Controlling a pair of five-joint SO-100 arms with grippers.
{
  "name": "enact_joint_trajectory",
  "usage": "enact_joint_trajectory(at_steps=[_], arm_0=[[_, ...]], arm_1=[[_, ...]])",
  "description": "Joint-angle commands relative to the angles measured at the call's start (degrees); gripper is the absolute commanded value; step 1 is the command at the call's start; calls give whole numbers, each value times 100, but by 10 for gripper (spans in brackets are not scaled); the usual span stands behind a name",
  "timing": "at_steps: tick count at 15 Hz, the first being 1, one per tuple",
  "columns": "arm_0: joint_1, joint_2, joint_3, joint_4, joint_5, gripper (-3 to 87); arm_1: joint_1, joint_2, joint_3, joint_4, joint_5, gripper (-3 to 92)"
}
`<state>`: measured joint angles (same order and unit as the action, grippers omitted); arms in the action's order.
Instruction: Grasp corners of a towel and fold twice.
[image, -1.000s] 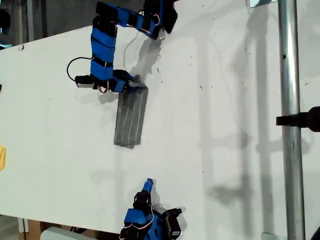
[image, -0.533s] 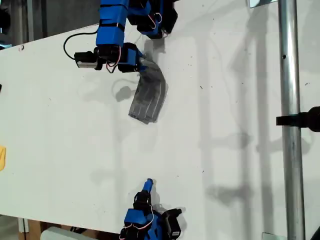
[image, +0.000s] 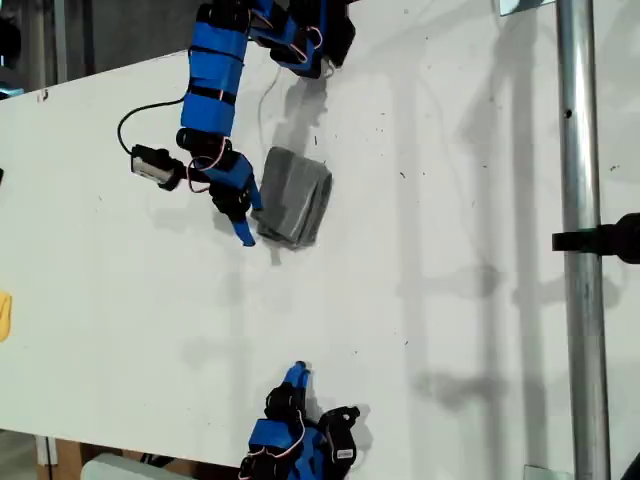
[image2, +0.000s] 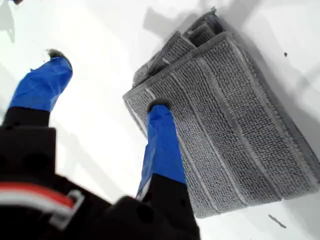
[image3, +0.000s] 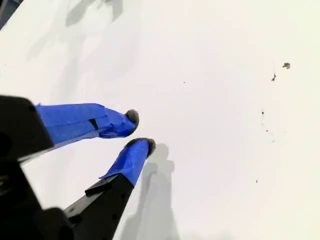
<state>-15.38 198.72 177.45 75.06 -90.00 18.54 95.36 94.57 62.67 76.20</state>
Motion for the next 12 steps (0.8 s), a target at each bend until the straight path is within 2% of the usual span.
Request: enact_joint_trajectory(at_steps=[1,2,3,4,6,7,9,10,11,12], arm_0=[[79,44,62,18,-211,68],[79,44,62,18,-193,68],[79,44,62,18,-246,68],[62,44,62,18,-466,68],[53,44,62,18,-519,68],[53,44,62,18,422,68],[88,44,114,-88,3445,66],[70,44,123,-88,3410,66],[62,44,123,-79,3375,65],[62,44,123,-79,3375,65]], arm_1=[[185,1635,615,255,-88,285],[88,2514,1485,185,-35,217],[-176,3437,2408,88,123,84],[-475,4315,3278,88,431,22],[-993,5854,4799,325,932,4],[-1213,6724,5476,545,1204,3],[-1608,8991,6601,1626,2013,3],[-1784,9176,6812,1846,1978,-2],[-1846,9211,7005,1696,1714,-2],[-1898,9316,7172,1670,1819,26]])
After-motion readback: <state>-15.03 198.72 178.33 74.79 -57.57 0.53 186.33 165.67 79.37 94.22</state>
